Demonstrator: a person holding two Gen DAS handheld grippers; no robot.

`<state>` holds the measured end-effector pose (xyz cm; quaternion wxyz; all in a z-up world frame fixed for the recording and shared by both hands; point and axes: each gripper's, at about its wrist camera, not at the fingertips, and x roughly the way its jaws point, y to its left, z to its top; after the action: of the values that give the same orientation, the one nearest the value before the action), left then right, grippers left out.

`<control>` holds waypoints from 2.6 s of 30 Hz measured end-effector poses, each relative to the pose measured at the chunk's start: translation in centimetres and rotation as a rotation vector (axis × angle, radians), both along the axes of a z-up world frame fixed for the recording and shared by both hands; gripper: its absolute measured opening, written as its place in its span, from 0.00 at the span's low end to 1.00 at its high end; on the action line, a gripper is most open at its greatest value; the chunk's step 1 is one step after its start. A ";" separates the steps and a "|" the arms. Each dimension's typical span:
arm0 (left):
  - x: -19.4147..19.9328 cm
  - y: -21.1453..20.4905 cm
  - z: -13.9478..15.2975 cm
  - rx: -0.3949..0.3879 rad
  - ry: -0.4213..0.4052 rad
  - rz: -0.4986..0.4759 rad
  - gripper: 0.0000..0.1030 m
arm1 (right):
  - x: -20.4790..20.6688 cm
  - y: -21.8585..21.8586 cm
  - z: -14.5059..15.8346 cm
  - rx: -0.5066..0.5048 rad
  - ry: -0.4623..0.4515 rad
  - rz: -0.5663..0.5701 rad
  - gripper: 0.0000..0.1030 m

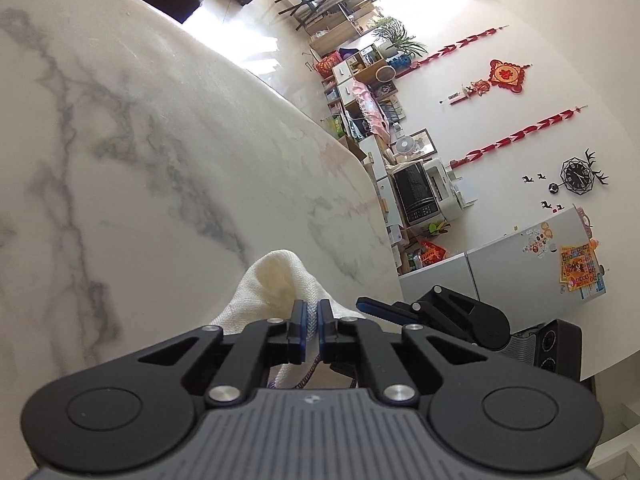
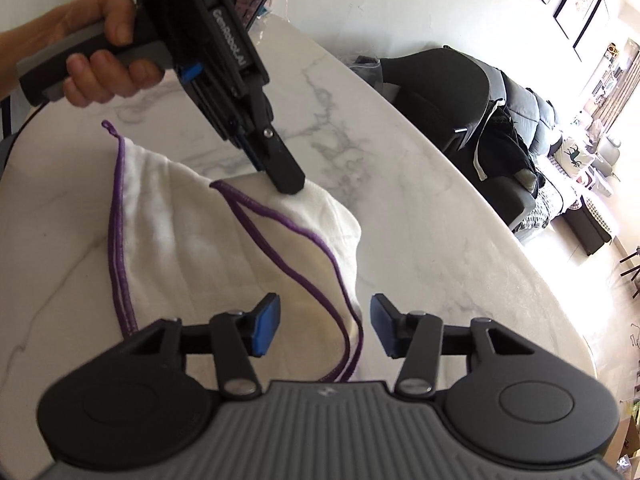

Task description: Fold towel

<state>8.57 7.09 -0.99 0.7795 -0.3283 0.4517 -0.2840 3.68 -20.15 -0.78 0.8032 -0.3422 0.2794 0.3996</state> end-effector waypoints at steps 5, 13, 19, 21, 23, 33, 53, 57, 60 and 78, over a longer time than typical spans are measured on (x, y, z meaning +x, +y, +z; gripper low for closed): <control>-1.6 1.7 0.9 0.020 -0.024 0.001 0.04 | -1.2 1.1 0.3 -0.002 -0.008 0.043 0.05; -4.1 4.2 1.6 0.096 -0.041 -0.001 0.04 | -3.2 2.9 0.8 -0.005 -0.018 0.116 0.05; -5.5 5.9 1.8 0.154 -0.050 -0.013 0.04 | -4.7 4.2 1.2 -0.007 -0.026 0.171 0.05; -5.8 6.3 2.1 0.174 -0.057 -0.016 0.04 | -5.1 4.7 1.3 -0.011 -0.026 0.186 0.05; -6.1 6.7 2.4 0.194 -0.066 -0.018 0.04 | -5.3 5.3 1.2 -0.018 -0.025 0.192 0.05; -8.0 7.3 2.4 0.226 -0.112 -0.055 0.13 | -5.4 7.2 1.5 -0.033 -0.016 0.167 0.05; -16.4 -6.2 0.1 1.011 -0.731 -0.146 0.51 | -4.0 7.4 3.2 0.031 0.044 0.028 0.05; -15.6 -8.3 -0.6 1.098 -0.745 -0.100 0.51 | -4.0 7.4 3.3 0.036 0.051 0.024 0.05; -15.2 -9.2 -1.2 1.146 -0.749 -0.092 0.51 | -4.1 7.5 3.3 0.040 0.057 0.021 0.05; -17.3 -5.7 -2.2 1.423 -0.870 -0.166 0.06 | -6.1 7.7 1.4 0.005 -0.005 0.013 0.25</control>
<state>-8.68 1.41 -3.17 0.8819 0.4151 0.2049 -0.0888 -2.46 -12.42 0.63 0.8022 -0.3429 0.2742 0.4046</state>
